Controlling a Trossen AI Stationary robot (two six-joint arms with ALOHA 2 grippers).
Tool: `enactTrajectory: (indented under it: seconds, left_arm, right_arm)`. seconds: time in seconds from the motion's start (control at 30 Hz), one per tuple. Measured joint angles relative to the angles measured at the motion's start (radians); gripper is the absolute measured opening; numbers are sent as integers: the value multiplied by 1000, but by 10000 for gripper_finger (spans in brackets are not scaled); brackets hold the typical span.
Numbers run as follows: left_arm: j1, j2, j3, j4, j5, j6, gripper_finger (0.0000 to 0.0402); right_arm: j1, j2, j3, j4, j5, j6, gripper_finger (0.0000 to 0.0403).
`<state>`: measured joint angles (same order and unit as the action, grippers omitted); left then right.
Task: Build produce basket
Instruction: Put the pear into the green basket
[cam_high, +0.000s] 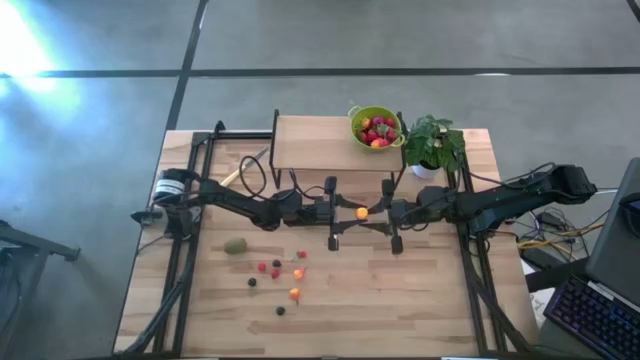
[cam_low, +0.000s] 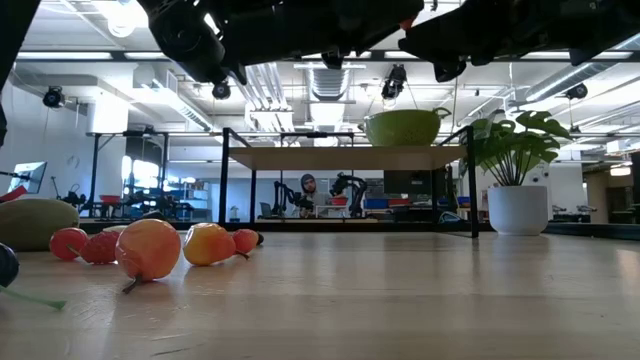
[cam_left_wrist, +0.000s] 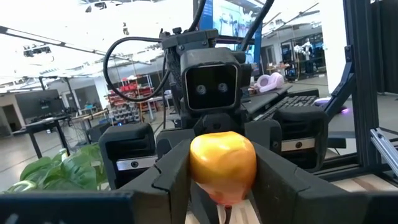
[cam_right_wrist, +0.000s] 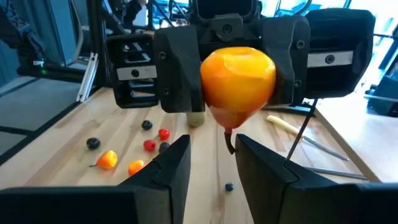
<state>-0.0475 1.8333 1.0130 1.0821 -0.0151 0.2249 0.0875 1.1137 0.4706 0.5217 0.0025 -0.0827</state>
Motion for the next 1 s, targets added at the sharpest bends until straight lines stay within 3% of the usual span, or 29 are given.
enactTrajectory:
  seconds: [0.53,1.0]
  left_arm:
    - [2,-1,0,4,1,0,145]
    - [2,-1,-1,-3,0,-38,161]
  right_arm:
    - [0,0,0,32,50,1,15]
    - [0,0,0,28,50,4,9]
